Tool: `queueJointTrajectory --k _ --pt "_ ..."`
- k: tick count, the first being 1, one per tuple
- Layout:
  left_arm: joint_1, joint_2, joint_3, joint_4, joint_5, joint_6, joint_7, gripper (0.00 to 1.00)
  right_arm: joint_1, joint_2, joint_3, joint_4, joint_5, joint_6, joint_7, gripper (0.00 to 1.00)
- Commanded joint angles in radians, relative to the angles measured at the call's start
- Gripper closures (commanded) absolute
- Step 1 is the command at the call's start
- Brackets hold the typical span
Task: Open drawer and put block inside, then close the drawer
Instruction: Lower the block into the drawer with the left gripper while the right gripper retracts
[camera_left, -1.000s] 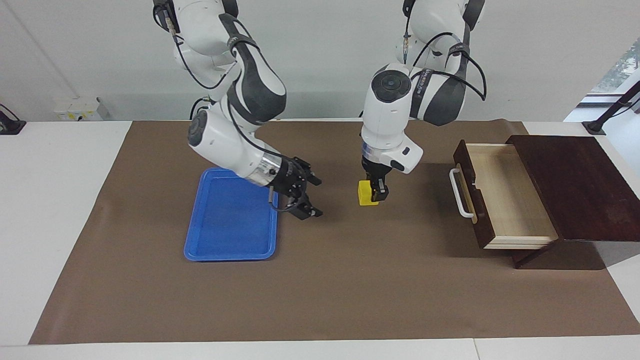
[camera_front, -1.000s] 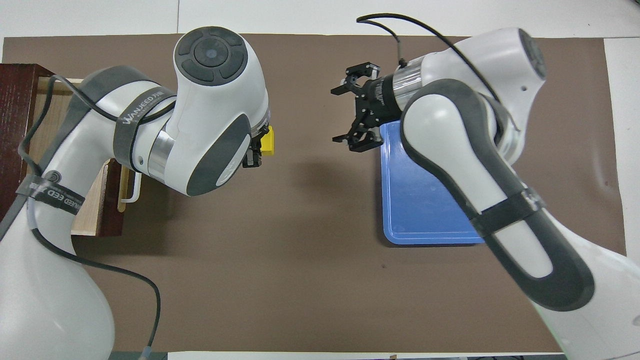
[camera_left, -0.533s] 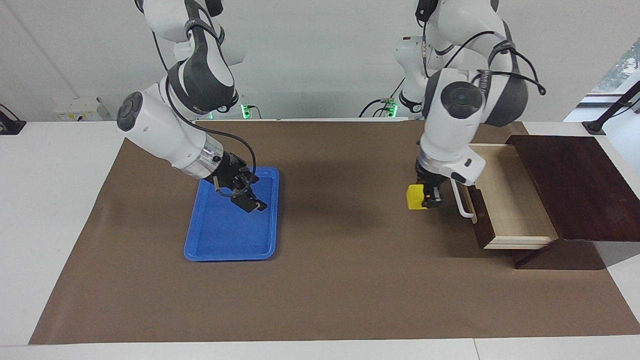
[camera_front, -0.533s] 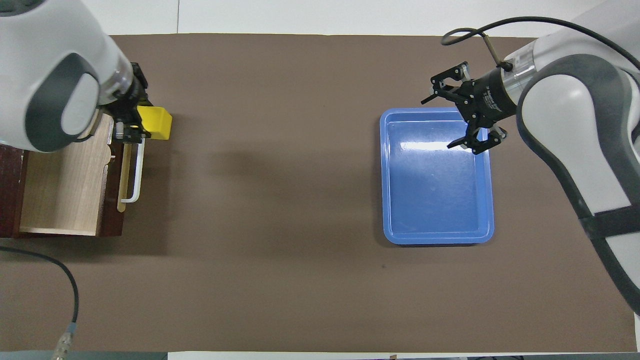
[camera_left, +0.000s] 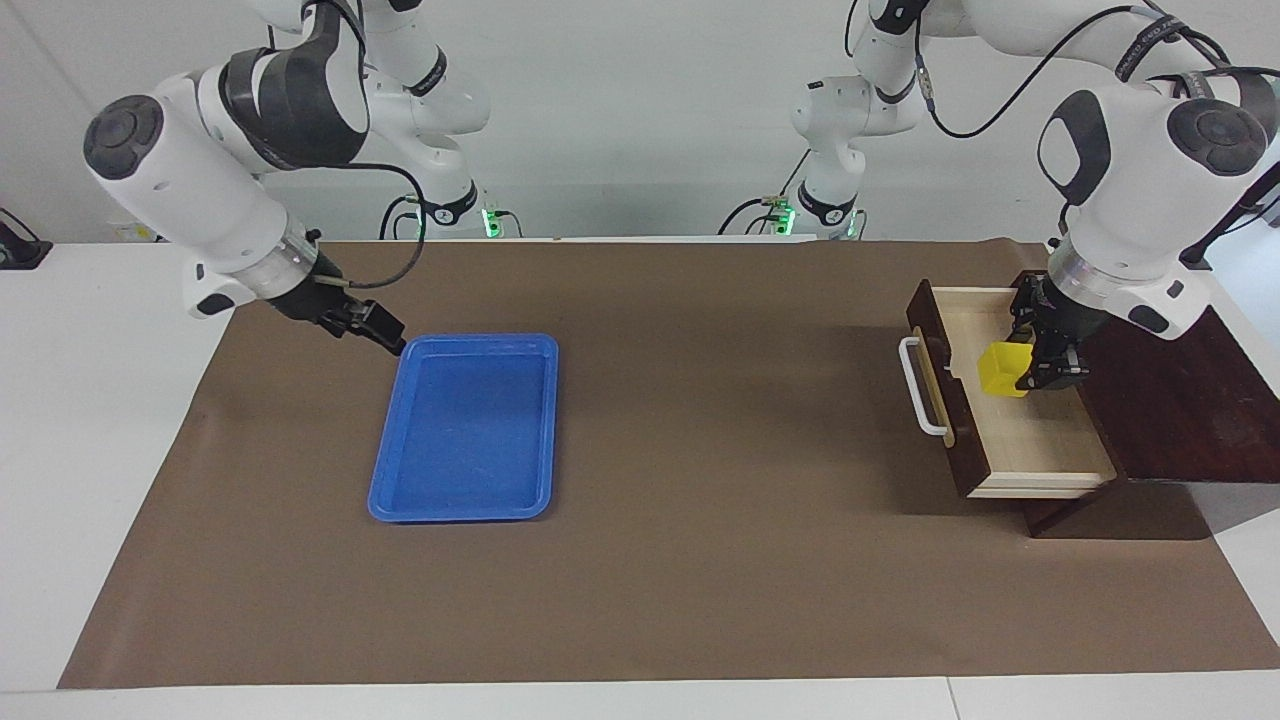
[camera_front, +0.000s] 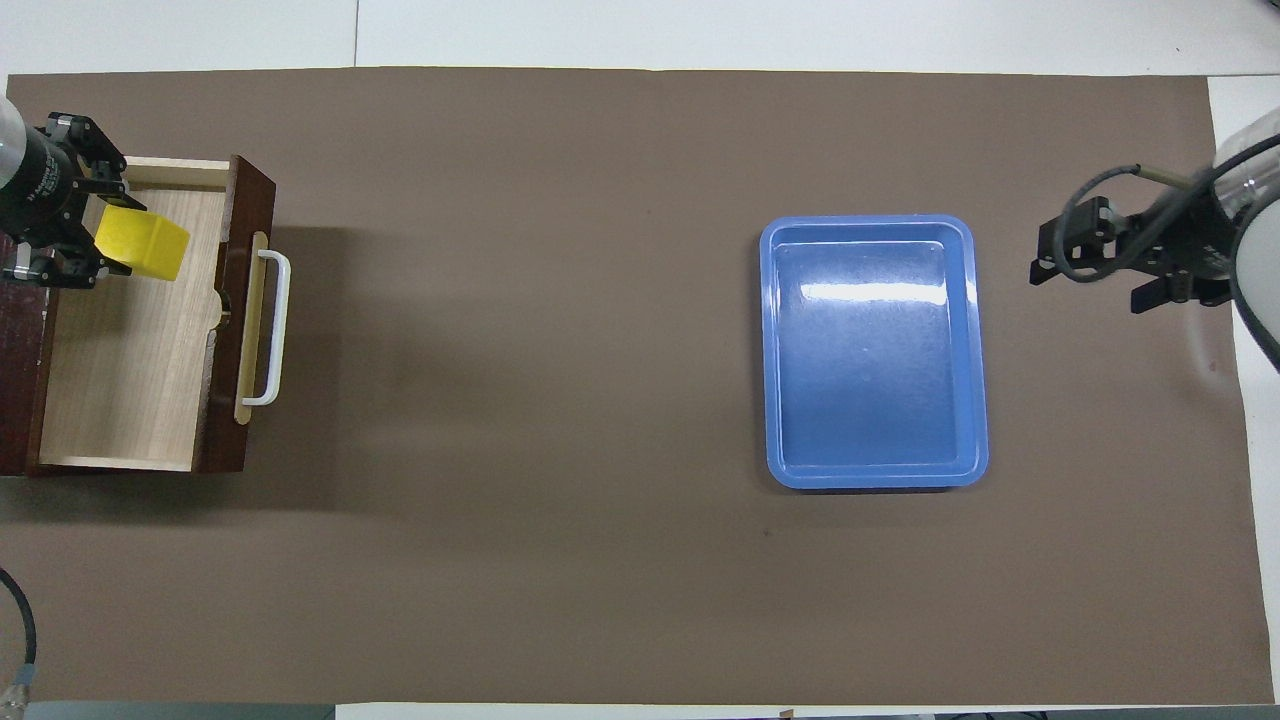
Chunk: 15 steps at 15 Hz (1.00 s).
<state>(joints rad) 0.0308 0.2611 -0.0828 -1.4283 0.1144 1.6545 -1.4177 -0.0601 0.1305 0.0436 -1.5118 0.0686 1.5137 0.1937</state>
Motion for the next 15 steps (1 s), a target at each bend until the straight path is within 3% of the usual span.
queueJointTrajectory --k 1,5,8,13,15 --pt "0.052 -0.072 -0.011 -0.148 -0.005 0.106 0.049 1.0 -0.01 -0.124 0.013 -0.06 -0.059 -0.047 -0.1 0.0" --pt "0.092 -0.112 -0.011 -0.299 -0.024 0.215 0.062 1.0 -0.026 -0.25 0.016 -0.159 -0.07 -0.11 -0.114 0.0" --pt "0.093 -0.157 -0.011 -0.414 -0.025 0.301 0.036 1.0 -0.041 -0.247 0.027 -0.176 -0.07 -0.13 -0.152 0.0" --pt "0.089 -0.155 -0.011 -0.448 -0.05 0.35 -0.136 1.0 -0.066 -0.194 0.03 -0.166 -0.09 -0.014 -0.172 0.0" --pt "0.087 -0.161 -0.011 -0.471 -0.05 0.363 -0.158 1.0 -0.067 -0.175 0.032 -0.122 -0.092 -0.03 -0.171 0.0"
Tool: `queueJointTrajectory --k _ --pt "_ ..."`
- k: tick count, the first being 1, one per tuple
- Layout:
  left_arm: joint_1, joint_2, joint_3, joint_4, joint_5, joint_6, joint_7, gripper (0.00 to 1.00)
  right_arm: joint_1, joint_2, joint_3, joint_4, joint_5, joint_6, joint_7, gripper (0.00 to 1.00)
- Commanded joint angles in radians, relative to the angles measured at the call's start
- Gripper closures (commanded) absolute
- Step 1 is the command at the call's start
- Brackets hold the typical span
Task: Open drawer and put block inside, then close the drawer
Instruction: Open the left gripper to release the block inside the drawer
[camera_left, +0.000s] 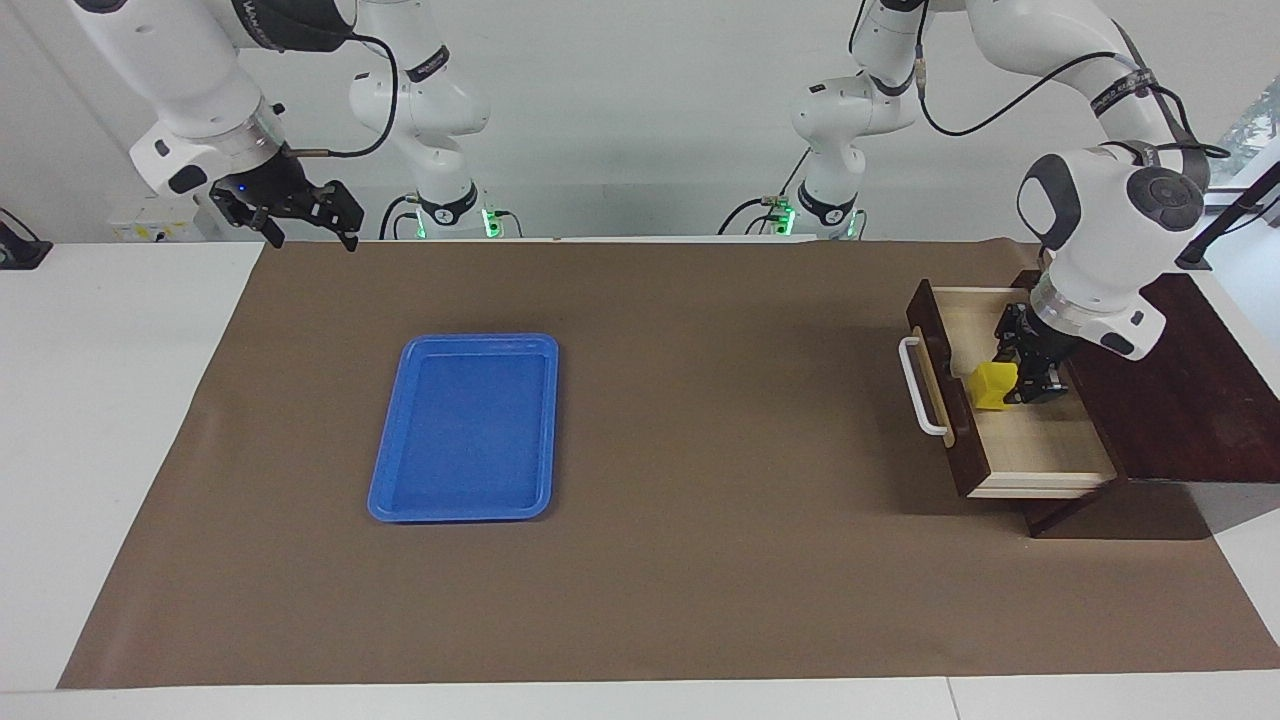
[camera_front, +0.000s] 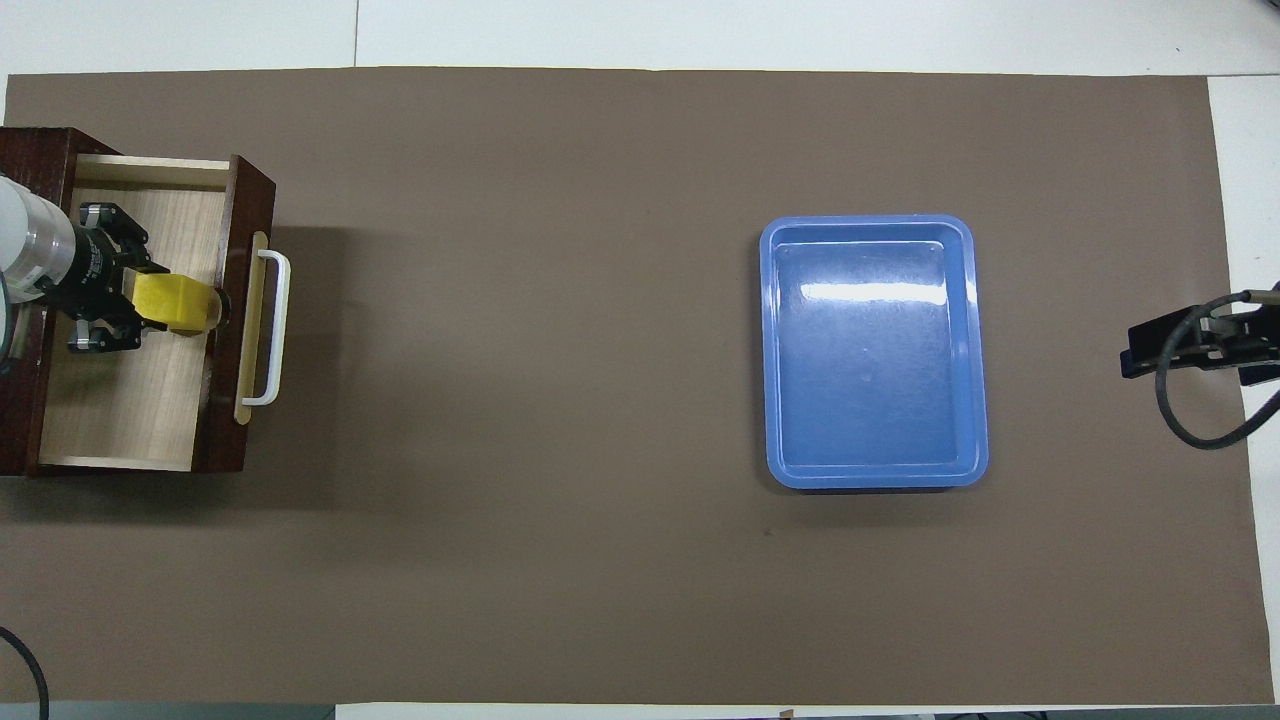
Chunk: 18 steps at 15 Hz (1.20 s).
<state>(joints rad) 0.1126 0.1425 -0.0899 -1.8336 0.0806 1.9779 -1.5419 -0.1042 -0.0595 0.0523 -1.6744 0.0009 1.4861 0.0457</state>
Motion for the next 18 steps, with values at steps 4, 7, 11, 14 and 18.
queueJointTrajectory --k 4,7,11,14,18 --pt "0.01 -0.066 -0.004 -0.096 -0.016 0.035 -0.037 0.0 -0.037 -0.006 0.031 0.055 -0.024 -0.036 -0.026 0.0" --pt "-0.001 -0.051 -0.005 -0.043 -0.015 0.02 -0.032 0.0 -0.034 -0.009 0.032 0.048 -0.024 -0.029 -0.024 0.0" --pt "-0.068 -0.026 -0.018 0.146 -0.018 -0.164 -0.036 0.0 -0.034 -0.005 0.032 0.047 -0.021 -0.036 -0.021 0.0" --pt "-0.204 -0.038 -0.014 0.125 -0.005 -0.18 -0.082 0.0 -0.037 -0.002 0.029 0.048 -0.019 -0.061 -0.021 0.0" --pt "-0.344 -0.049 -0.016 0.032 0.195 -0.172 -0.226 0.0 -0.037 0.007 0.029 0.05 -0.021 -0.052 -0.029 0.0"
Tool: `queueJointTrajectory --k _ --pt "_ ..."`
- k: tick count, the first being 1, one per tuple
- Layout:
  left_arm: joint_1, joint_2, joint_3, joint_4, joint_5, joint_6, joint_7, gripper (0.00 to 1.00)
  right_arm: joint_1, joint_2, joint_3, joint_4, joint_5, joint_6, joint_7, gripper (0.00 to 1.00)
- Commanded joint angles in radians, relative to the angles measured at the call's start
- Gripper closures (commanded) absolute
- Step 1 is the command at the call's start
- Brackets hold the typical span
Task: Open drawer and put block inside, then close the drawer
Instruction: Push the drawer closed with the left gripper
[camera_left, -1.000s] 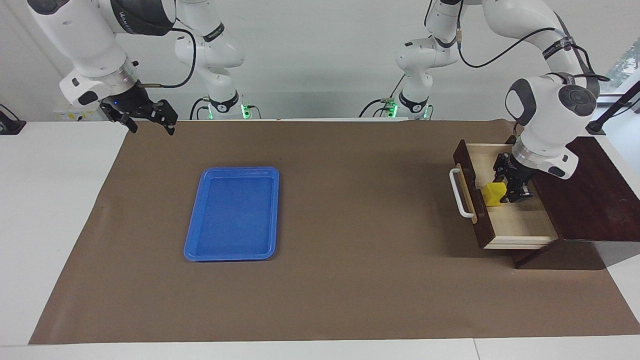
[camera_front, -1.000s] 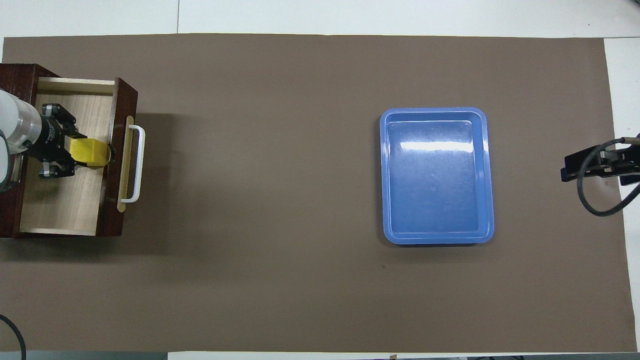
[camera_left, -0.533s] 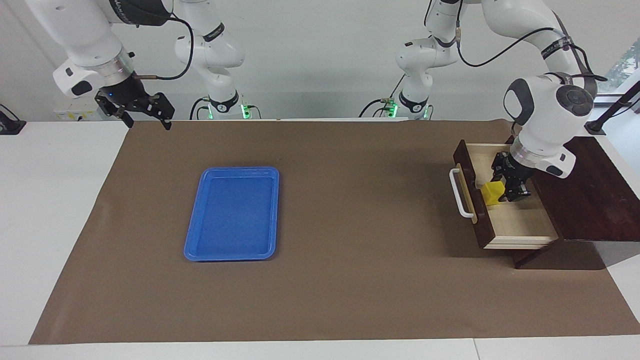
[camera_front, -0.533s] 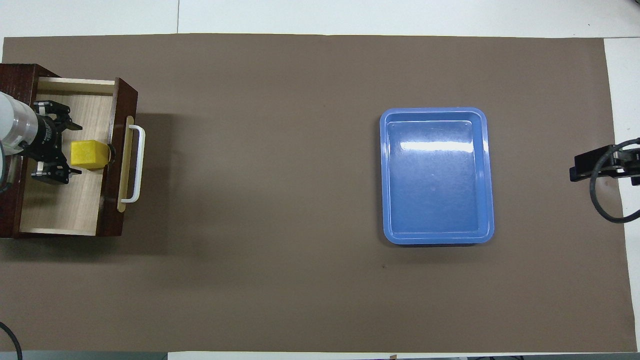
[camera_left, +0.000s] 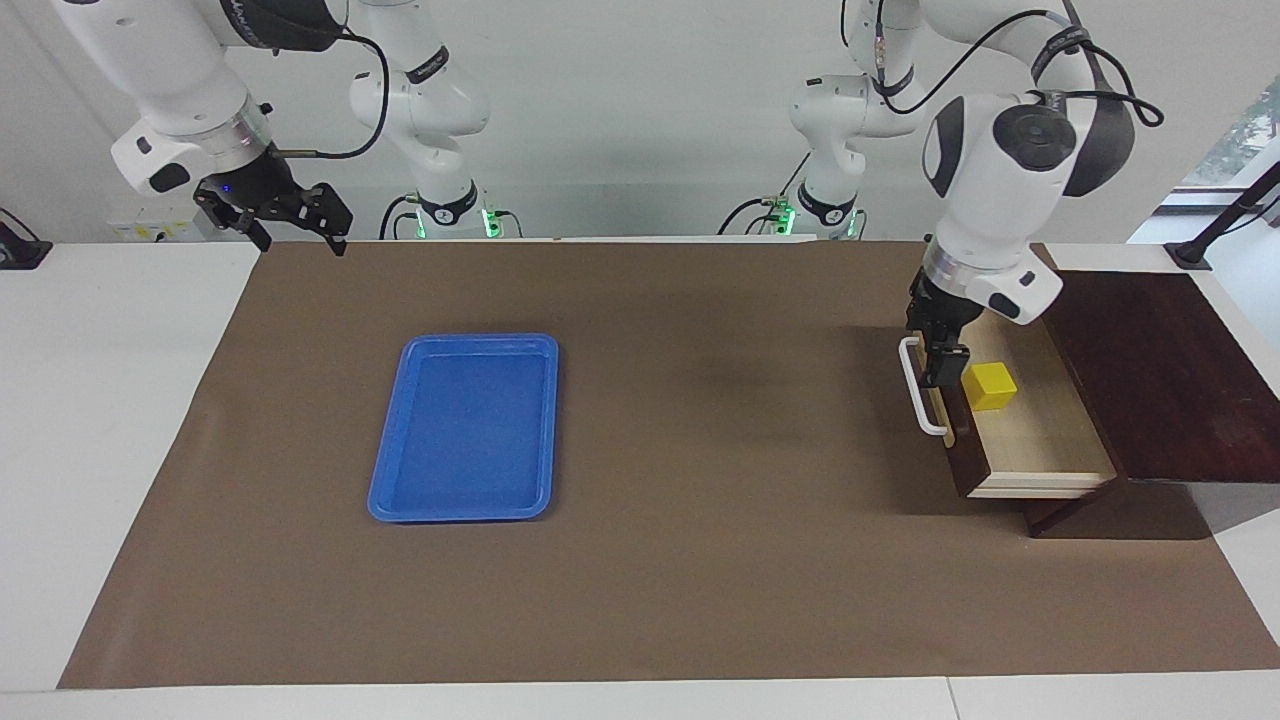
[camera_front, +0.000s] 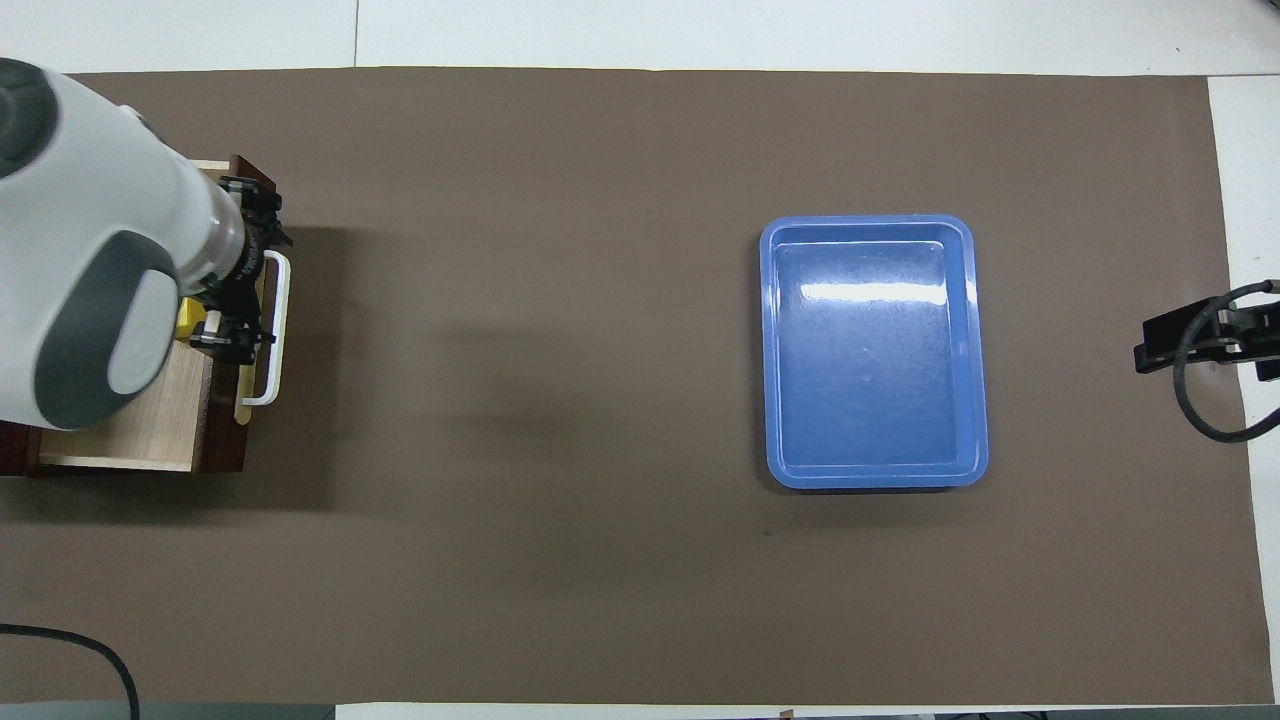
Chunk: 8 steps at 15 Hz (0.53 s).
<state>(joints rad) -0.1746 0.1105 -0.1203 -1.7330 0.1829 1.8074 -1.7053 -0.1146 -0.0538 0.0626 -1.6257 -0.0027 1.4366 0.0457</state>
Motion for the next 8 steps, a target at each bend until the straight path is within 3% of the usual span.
queueJointTrajectory --k 1,4,8 --pt "-0.075 -0.018 0.016 -0.098 0.127 0.001 -0.071 0.0 -0.027 0.002 0.019 0.003 -0.022 0.005 -0.035 0.0" --pt "-0.082 -0.032 0.014 -0.187 0.264 0.021 -0.115 0.0 -0.019 0.002 0.02 0.004 -0.049 0.015 -0.059 0.0" --pt "-0.031 -0.04 0.017 -0.215 0.316 0.065 -0.108 0.0 -0.016 0.0 0.023 0.006 -0.056 0.013 -0.056 0.0"
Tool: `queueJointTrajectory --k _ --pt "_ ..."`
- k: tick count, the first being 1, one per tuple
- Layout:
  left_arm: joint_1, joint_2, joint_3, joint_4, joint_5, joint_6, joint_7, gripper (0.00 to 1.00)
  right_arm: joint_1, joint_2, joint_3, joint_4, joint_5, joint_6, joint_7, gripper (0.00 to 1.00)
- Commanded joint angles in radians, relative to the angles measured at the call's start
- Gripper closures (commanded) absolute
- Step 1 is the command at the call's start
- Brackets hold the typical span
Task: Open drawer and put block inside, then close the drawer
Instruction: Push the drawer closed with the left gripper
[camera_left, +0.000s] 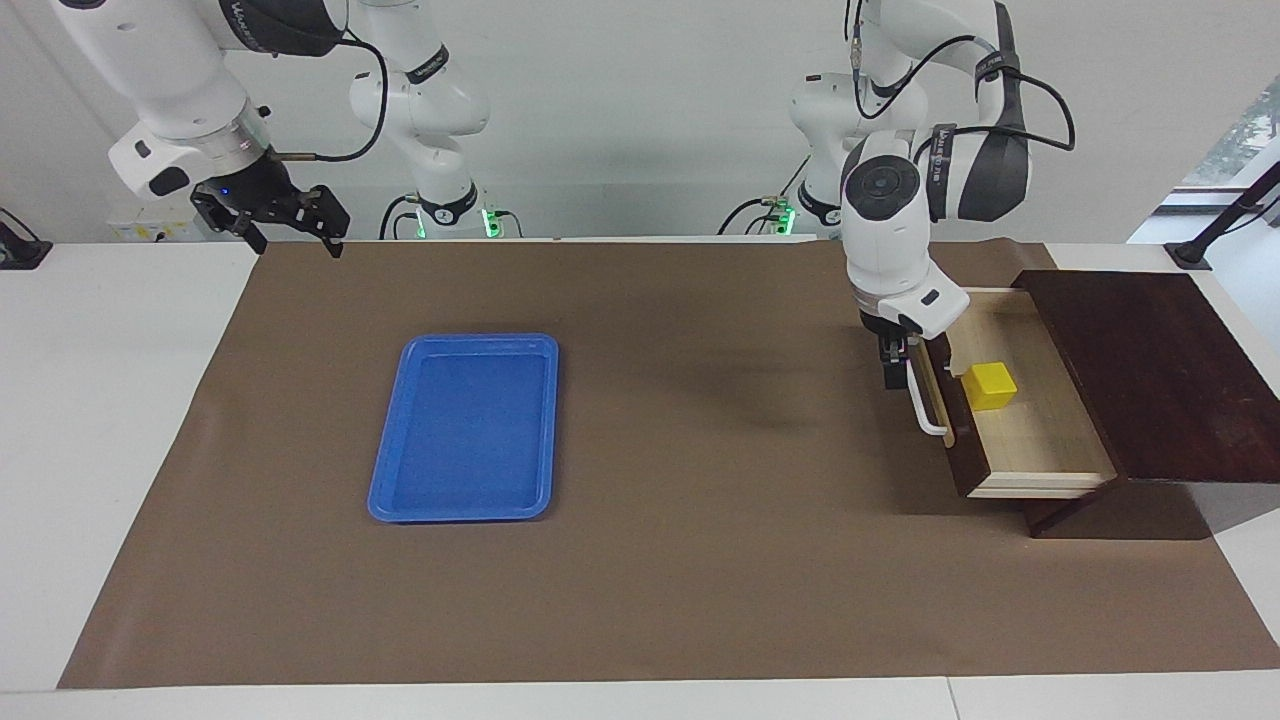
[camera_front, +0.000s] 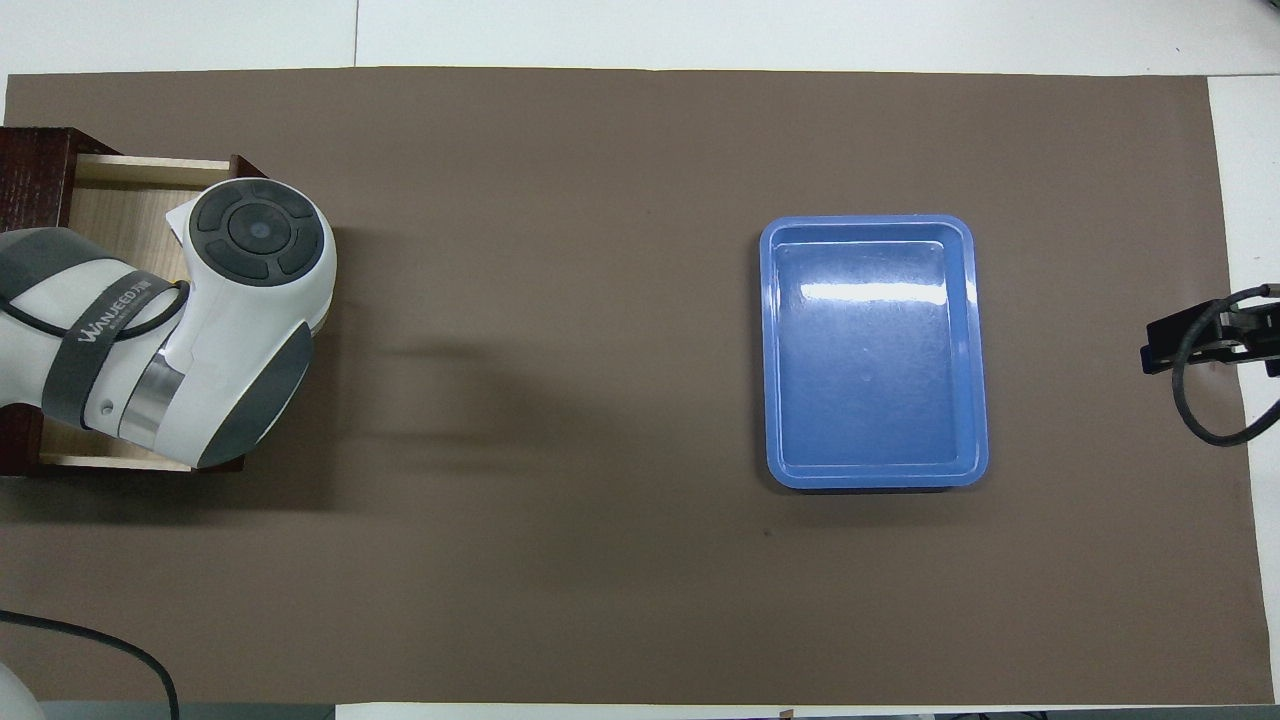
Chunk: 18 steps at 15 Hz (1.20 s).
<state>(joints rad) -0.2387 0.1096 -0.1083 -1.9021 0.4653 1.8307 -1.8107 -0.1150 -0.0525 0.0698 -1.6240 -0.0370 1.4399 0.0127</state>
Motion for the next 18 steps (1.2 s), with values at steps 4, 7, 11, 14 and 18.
queueJointTrajectory --k 4,7,11,14,18 --pt "0.116 -0.039 0.006 -0.058 0.048 0.077 0.04 0.0 -0.018 -0.004 0.016 0.006 -0.012 0.005 -0.017 0.0" --pt "0.17 -0.036 0.006 -0.055 0.053 0.085 0.102 0.0 -0.017 -0.01 0.013 0.004 -0.004 0.004 -0.016 0.0" --pt "0.245 -0.028 0.007 -0.052 0.053 0.137 0.158 0.0 -0.011 -0.021 0.015 -0.008 -0.006 -0.012 -0.019 0.0" --pt "0.282 -0.027 0.009 -0.051 0.055 0.157 0.208 0.0 -0.023 -0.021 0.015 -0.008 -0.006 -0.013 -0.019 0.0" --pt "0.308 -0.025 0.01 -0.049 0.055 0.165 0.232 0.0 -0.02 -0.021 0.015 -0.008 -0.006 -0.013 -0.019 0.0"
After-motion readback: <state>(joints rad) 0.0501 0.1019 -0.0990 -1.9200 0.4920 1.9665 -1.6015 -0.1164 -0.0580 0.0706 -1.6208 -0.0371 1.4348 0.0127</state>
